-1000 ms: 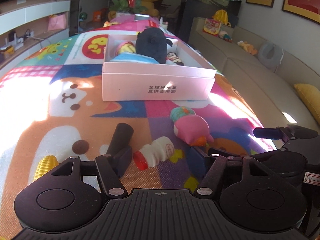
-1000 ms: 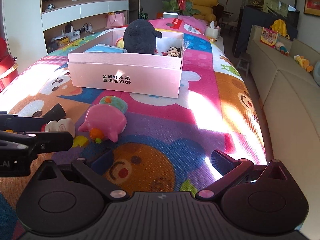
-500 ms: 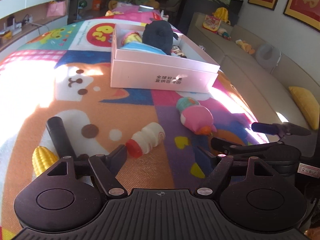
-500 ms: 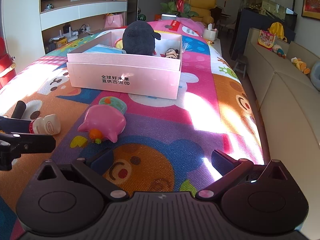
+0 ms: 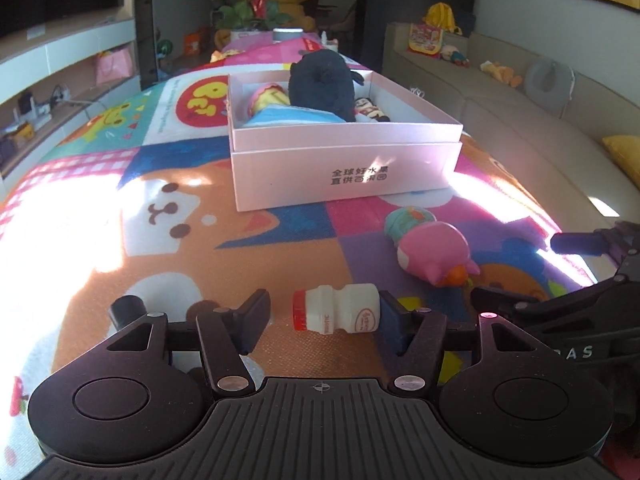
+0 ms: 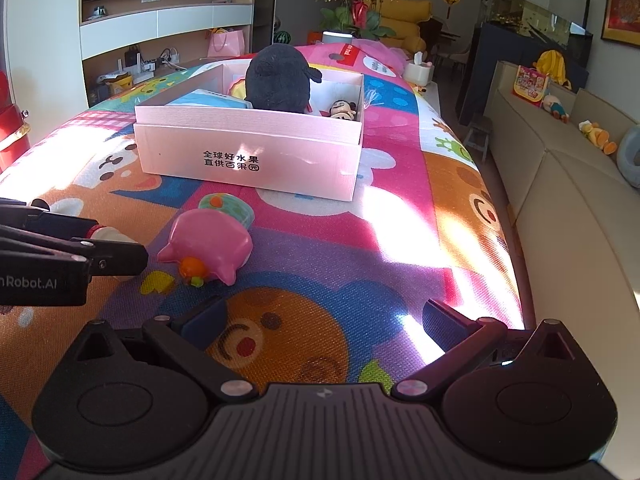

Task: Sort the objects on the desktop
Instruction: 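Grasp the yogurt bottle with the left tool while the right tool grasps the pink squeeze toy, then carry the pink toy with the right tool into the box while the left tool carries the bottle there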

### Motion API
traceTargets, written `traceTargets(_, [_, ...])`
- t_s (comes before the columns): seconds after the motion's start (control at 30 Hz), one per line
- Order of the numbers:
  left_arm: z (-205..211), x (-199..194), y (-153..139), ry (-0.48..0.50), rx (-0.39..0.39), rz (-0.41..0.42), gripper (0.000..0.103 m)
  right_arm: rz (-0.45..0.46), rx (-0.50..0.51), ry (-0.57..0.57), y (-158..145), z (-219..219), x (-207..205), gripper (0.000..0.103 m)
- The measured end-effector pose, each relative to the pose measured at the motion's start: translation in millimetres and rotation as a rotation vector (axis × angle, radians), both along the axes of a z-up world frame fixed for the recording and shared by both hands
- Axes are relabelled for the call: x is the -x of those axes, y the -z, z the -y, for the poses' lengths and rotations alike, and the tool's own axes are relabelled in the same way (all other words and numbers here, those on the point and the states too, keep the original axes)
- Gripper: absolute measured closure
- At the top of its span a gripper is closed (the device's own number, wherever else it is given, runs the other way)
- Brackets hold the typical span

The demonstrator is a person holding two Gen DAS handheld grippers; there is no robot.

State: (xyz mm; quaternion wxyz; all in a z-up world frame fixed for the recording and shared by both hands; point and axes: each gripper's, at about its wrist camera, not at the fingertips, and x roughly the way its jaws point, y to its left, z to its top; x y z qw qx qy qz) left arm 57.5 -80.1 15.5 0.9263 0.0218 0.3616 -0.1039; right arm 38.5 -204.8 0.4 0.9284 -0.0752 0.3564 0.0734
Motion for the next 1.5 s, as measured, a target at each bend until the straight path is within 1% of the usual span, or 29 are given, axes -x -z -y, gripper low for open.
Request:
traceTargets(0.13, [-10.5,5.5,3.0,-0.007,-0.049,0.034,0.039,-0.003,-0.005,-0.002,0.1,0.1,-0.3,0.0])
traceTargets(0.17, [-13.6,6.8,3.4,-0.01,-0.057,0.044,0.037,-0.003,-0.006,-0.007,0.1,0.2,-0.5,0.0])
traceTargets(0.27, [-20.8,10.7,3.5,-0.008,-0.062,0.049,0.036,-0.003,-0.02,-0.051,-2.4,-1.5,0.5,0.0])
traceTargets(0.33, [-24.0,14.6,3.8,0.001,-0.059,0.049,0.036,0.031,-0.065,-0.102,-10.6,-3.3,3.1,0.0])
traceTargets(0.4, [-25.1,17.8,3.6,0.01,-0.056,0.049,0.034,0.043,-0.12,-0.148,-22.3,-8.2,0.0,0.0])
traceTargets(0.47, [-25.2,19.0,3.3,0.013,-0.049,0.048,0.034,0.042,-0.172,-0.154,-30.9,-15.5,-9.7,0.0])
traceTargets(0.53, [-25.0,20.0,3.1,0.015,-0.037,0.047,0.032,0.015,-0.186,-0.147,-31.1,-25.6,-23.9,0.0])
traceTargets(0.6, [-23.6,20.2,2.6,0.019,-0.03,0.045,0.031,-0.02,-0.168,-0.142,-25.8,-35.0,-35.5,0.012])
traceTargets(0.67, [-22.0,19.0,2.2,0.019,-0.031,0.044,0.031,-0.08,-0.152,-0.143,-19.8,-40.1,-44.0,0.037])
traceTargets(0.7, [-20.6,17.2,2.0,0.016,-0.032,0.043,0.031,-0.115,-0.154,-0.145,-17.0,-40.6,-46.7,0.044])
traceTargets(0.73, [-18.9,15.3,1.4,0.016,-0.035,0.044,0.031,-0.12,-0.156,-0.141,-16.1,-39.3,-46.1,0.052])
traceTargets(0.83, [-10.4,7.8,0.8,0.016,-0.071,0.057,0.034,-0.136,-0.152,-0.13,-17.3,-32.7,-41.0,0.053])
traceTargets(0.9, [-5.0,5.7,1.0,0.016,-0.102,0.062,0.043,-0.16,-0.157,-0.122,-18.6,-26.0,-36.1,0.053])
traceTargets(0.93, [-2.9,6.5,0.9,0.019,-0.113,0.064,0.046,-0.171,-0.157,-0.119,-19.5,-22.4,-32.9,0.053])
traceTargets(0.97, [-0.6,8.9,0.6,0.029,-0.126,0.069,0.052,-0.18,-0.153,-0.116,-20.9,-18.9,-28.8,0.053])
traceTargets(1.07, [6.6,20.2,-1.2,0.066,-0.156,0.082,0.053,-0.198,-0.134,-0.111,-24.2,-9.2,-15.2,0.053])
traceTargets(1.2, [16.1,38.6,-7.7,0.112,-0.173,0.103,0.053,-0.215,-0.158,-0.122,-31.7,1.7,1.5,0.054])
traceTargets(1.27, [19.0,46.0,-15.5,0.13,-0.162,0.12,0.053,-0.197,-0.166,-0.127,-39.8,4.8,9.9,0.054])
traceTargets(1.33, [20.9,50.0,-29.3,0.147,-0.143,0.158,0.053,-0.155,-0.169,-0.131,-52.7,8.0,17.2,0.054])
traceTargets(1.37, [21.8,50.3,-36.2,0.151,-0.142,0.185,0.053,-0.109,-0.169,-0.129,-64.8,10.7,21.1,0.054])
traceTargets(1.4, [24.1,48.8,-46.6,0.153,-0.144,0.228,0.053,-0.062,-0.169,-0.126,-77.3,13.0,23.4,0.054])
traceTargets(1.5, [29.5,31.9,-72.6,0.145,-0.138,0.337,0.053,0.091,-0.164,-0.099,-116.3,19.6,21.2,0.054])
